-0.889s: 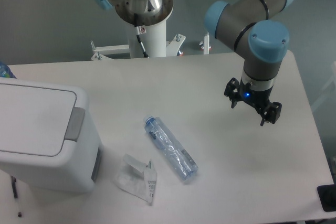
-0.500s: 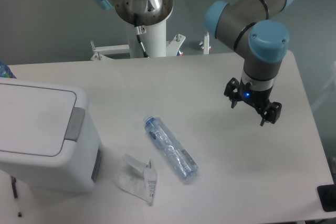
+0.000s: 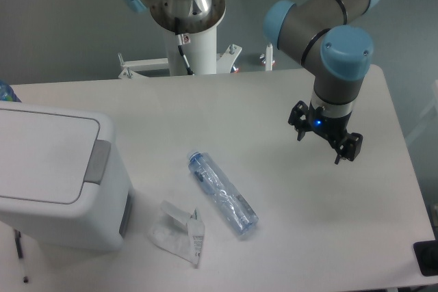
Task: Open the trash can
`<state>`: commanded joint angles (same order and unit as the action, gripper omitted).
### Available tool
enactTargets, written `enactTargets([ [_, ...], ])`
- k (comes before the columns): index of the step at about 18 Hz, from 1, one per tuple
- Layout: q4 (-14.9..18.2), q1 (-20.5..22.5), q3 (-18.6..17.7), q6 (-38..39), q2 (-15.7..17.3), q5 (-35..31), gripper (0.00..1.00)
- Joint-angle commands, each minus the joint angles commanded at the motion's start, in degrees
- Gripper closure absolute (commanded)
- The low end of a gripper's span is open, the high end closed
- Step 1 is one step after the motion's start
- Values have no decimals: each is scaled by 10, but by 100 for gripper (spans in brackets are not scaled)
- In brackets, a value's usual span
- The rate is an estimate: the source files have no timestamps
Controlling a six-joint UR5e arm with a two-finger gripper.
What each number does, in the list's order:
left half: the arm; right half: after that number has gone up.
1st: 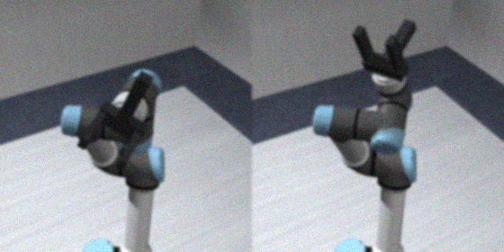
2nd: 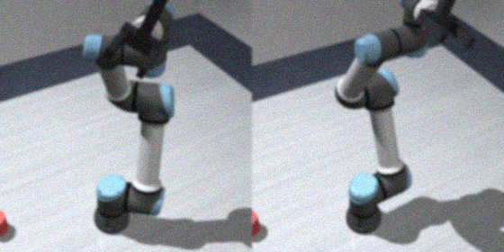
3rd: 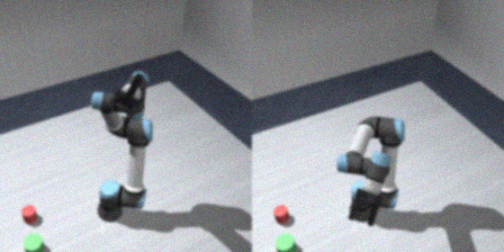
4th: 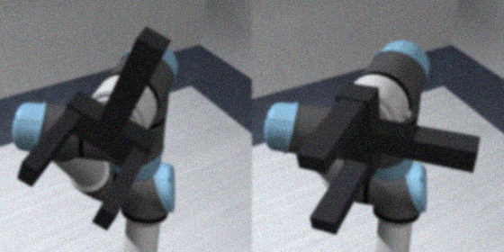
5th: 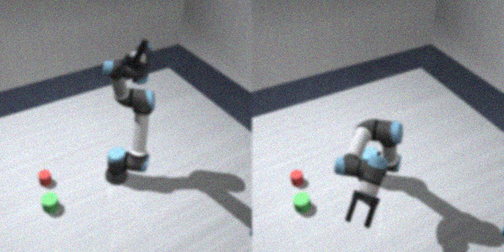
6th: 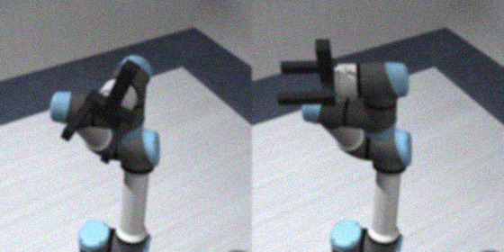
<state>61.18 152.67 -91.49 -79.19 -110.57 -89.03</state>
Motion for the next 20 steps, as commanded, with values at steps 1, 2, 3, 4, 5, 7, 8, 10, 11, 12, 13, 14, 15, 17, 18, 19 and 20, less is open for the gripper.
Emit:
enactTargets([
  [1, -17, -1, -12, 4, 3, 0, 0],
  [2, -33, -1, -18, 5, 7, 0, 0],
  [3, -38, -1, -20, 6, 8, 1, 0],
  [4, -37, -2, -20, 18, 10, 1, 0],
  [5, -36, -5, -17, 46, 12, 3, 0],
  [7, -34, -21, 5, 124, 11, 24, 0],
  [8, -32, -25, 17, 172, 11, 44, 0],
  [10, -26, -29, 44, 290, 11, 96, 0],
  [11, -19, -32, 59, 327, 11, 115, 0],
  [12, -10, -39, 74, 349, 11, 125, 0],
  [13, 0, -48, 89, 361, 10, 131, 0],
  [14, 9, -57, 103, 376, 10, 138, 0],
  [15, 18, -64, 116, 398, 10, 145, 0],
  [17, 20, -78, 139, 443, 8, 164, 0],
  [18, 20, -85, 148, 465, 7, 173, 0],
  [19, 19, -91, 154, 488, 9, 183, 0],
  [20, 18, -97, 157, 515, 11, 193, 0],
])
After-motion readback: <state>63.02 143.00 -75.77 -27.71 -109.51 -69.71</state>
